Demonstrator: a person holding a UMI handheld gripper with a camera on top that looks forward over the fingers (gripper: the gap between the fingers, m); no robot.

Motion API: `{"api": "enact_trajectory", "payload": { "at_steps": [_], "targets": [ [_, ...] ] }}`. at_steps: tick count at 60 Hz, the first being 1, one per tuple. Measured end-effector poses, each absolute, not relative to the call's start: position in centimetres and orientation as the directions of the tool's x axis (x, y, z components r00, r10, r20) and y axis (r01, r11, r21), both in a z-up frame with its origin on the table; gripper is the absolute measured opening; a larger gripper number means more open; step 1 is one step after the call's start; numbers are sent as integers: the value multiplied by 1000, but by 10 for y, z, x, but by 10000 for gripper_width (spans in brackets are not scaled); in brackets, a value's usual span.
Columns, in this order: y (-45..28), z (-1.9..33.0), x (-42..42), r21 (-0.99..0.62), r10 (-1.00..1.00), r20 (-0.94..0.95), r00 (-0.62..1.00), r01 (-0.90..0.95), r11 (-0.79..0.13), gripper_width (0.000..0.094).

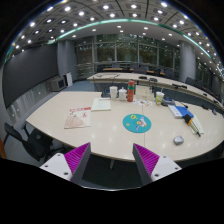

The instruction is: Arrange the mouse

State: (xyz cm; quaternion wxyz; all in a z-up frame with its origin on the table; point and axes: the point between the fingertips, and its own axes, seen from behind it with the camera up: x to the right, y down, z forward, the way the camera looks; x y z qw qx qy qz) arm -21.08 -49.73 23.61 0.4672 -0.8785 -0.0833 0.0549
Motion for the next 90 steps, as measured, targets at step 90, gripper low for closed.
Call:
{"api": "enact_trajectory", "payload": {
  "at_steps": [90],
  "targets": [
    [-220,-15,204,-750,-133,25,991,-70,-657,502]
  ]
}}
